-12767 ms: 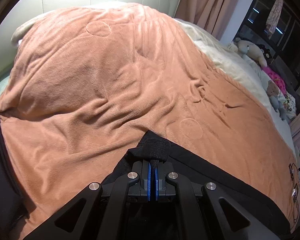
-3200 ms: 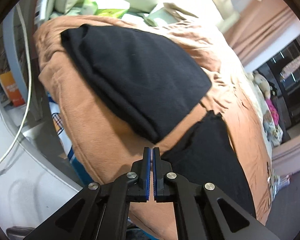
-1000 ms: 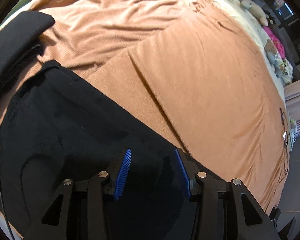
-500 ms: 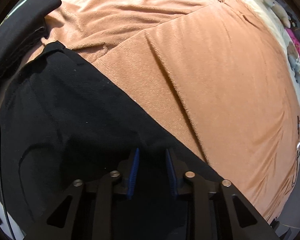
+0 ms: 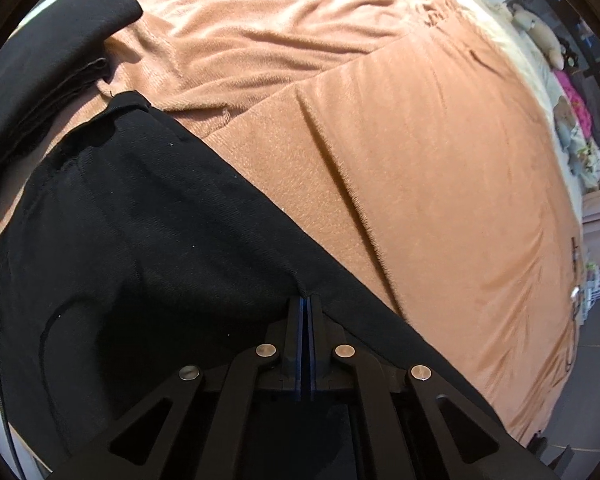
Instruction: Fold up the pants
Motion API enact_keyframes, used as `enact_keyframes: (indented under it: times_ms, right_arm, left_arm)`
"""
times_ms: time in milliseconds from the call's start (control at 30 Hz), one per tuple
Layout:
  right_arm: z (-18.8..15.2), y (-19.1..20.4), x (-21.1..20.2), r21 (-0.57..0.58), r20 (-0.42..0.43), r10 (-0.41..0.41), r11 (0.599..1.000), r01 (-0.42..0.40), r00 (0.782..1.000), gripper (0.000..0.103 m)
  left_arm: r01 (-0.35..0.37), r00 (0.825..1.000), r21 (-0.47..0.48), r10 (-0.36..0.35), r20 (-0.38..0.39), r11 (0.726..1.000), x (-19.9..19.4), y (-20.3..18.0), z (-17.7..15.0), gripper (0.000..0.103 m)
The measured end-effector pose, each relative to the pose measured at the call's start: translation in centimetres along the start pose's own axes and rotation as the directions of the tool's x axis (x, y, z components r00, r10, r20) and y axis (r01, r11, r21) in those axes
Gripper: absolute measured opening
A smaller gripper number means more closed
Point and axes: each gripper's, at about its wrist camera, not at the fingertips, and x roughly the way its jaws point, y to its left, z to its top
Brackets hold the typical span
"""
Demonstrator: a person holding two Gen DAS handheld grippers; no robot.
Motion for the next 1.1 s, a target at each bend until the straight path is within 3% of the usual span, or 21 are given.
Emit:
enact_keyframes:
  times_ms: [233, 833, 1000, 1100]
  right_arm:
    - [0.9, 0.8, -1.9, 0.046, 0.100, -0.114, 0.993, 0.110, 0.988, 0.000]
    - [1.5, -1.3, 1.2, 0.117, 0.061, -0.157, 0.982, 0.149, 0.986, 0.000]
    - [1.2, -1.7, 1.8, 0.151, 0.036, -0.177, 0.974, 0.169, 0.984, 0.000]
    - [1.2, -1.7, 0.7, 0.175, 0.052, -0.203, 0.966, 0.191, 0.978, 0.008]
  left_arm:
    - [0.035, 0.999, -0.003, -0.034, 0.031, 0.999, -1.6, 1.1, 0.8, 0.001]
    - [0.059, 0.998, -0.041, -0.058, 0.031, 0.997, 2.6, -1.4, 2.3, 0.002]
    - [0.123, 0.991, -0.047, -0.119, 0.066, 0.991, 1.7, -0.8, 3.0, 0.007]
    - [0.137, 0.988, -0.039, -0.134, 0.075, 0.990, 0.7, -0.3, 3.2, 0.014]
